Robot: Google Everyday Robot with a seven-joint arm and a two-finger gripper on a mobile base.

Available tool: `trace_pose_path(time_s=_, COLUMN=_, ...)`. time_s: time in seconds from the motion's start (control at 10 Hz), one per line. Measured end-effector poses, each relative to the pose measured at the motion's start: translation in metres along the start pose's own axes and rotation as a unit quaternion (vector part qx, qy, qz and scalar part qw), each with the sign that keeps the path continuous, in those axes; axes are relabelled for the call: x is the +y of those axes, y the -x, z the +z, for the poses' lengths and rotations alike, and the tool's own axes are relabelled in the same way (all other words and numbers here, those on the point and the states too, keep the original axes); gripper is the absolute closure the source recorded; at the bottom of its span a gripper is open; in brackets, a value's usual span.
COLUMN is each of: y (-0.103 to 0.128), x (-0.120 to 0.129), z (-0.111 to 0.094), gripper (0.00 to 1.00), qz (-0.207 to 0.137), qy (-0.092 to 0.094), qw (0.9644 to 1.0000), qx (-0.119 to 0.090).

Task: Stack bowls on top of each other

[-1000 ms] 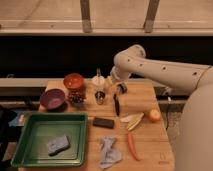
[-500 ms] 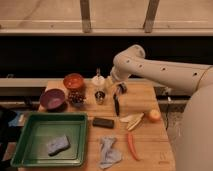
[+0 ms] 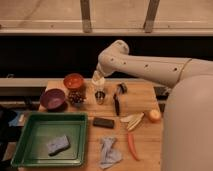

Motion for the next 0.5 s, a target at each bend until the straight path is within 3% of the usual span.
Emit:
trace_pose_path(time_s=0.2, y=0.016, x=0.01, z=0.018, gripper=0.32, qz=-0.026, qy=0.014, qw=0.9995, qx=-0.011)
trace_pose_path(time_s=0.5, y=0.033, x=0.022, z=0.044, gripper=0.32, qz=-0.05, qy=0.032, qw=0.9982, qx=-0.011)
